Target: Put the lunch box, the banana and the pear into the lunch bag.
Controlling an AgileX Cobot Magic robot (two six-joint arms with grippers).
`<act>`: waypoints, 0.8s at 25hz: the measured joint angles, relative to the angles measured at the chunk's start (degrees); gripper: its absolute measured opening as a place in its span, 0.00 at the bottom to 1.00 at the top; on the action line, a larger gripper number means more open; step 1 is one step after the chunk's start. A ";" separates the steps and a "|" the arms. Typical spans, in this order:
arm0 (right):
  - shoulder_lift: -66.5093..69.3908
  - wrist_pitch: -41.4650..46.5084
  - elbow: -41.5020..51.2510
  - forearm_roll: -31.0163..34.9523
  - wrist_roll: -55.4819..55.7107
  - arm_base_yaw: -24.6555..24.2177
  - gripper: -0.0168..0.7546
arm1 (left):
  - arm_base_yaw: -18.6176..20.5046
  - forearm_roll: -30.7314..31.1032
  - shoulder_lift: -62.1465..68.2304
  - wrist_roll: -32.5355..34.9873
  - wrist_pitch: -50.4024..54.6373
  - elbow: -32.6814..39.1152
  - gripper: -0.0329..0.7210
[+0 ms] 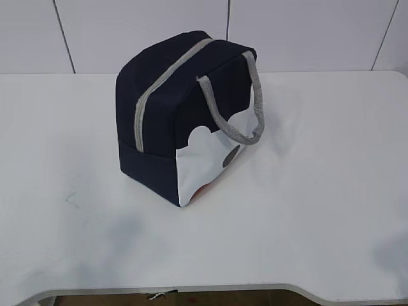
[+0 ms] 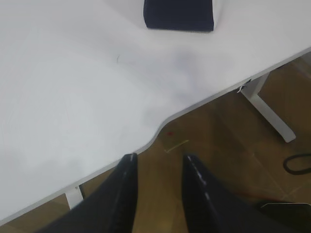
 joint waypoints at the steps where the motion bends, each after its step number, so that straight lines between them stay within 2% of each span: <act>1: 0.00 -0.44 0.10 -0.26 0.23 0.00 0.58 | 0.00 0.14 0.00 0.00 -0.44 1.07 0.36; 8: 0.00 -5.93 2.12 -0.46 0.58 0.00 0.57 | 0.00 3.18 0.00 -0.28 -7.76 4.13 0.36; 12: 0.00 -6.15 2.22 1.35 0.86 0.00 0.56 | 0.00 6.16 0.00 -3.27 -8.45 4.36 0.36; 20: 0.00 -6.34 2.22 2.39 0.99 0.00 0.55 | 0.00 7.09 0.00 -4.26 -8.53 4.36 0.36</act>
